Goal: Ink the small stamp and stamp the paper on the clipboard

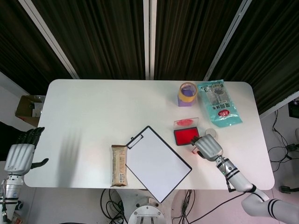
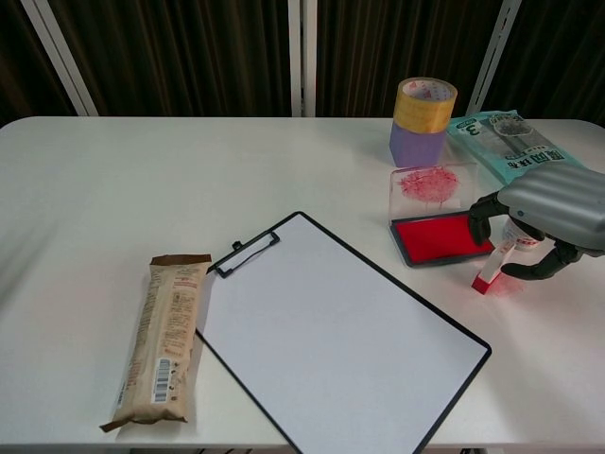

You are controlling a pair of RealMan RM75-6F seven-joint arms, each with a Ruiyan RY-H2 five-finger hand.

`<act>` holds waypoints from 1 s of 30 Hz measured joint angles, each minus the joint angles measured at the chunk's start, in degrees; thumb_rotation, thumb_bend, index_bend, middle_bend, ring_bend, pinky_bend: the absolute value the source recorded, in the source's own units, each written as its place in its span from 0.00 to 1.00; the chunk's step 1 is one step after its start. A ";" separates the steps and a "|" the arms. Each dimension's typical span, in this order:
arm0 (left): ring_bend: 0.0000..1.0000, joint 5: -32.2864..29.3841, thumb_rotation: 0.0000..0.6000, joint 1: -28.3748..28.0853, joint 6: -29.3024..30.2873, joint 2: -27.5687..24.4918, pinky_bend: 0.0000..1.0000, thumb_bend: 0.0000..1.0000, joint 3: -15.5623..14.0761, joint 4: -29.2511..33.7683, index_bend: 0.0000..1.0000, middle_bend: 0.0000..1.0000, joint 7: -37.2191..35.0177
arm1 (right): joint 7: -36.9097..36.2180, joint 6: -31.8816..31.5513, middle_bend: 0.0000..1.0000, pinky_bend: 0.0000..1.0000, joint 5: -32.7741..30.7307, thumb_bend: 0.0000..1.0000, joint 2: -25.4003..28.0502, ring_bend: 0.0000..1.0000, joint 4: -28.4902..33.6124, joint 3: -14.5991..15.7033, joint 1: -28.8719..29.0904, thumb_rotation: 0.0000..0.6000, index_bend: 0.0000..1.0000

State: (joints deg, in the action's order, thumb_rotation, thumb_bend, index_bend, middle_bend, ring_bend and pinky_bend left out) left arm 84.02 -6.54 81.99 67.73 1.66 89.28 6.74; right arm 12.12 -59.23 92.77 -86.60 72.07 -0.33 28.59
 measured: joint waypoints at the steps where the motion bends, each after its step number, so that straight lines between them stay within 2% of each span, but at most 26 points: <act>1: 0.10 -0.16 1.00 0.02 0.01 0.01 0.18 0.00 0.05 0.07 0.07 0.11 0.25 | -0.09 -0.03 0.41 0.91 -0.02 0.22 -0.06 0.68 -0.12 0.08 0.04 1.00 0.46; 30: 0.10 -0.65 1.00 -0.08 -0.52 0.14 0.18 0.00 0.07 -0.30 0.07 0.11 -0.14 | 1.40 0.57 0.46 0.91 -3.01 0.25 -1.31 0.68 -0.69 0.98 0.79 1.00 0.52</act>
State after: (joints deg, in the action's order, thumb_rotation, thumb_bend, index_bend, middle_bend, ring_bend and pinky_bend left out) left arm 83.37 -6.62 81.47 67.87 1.72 88.97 6.60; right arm 13.52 -58.67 89.76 -87.91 71.38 0.65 29.38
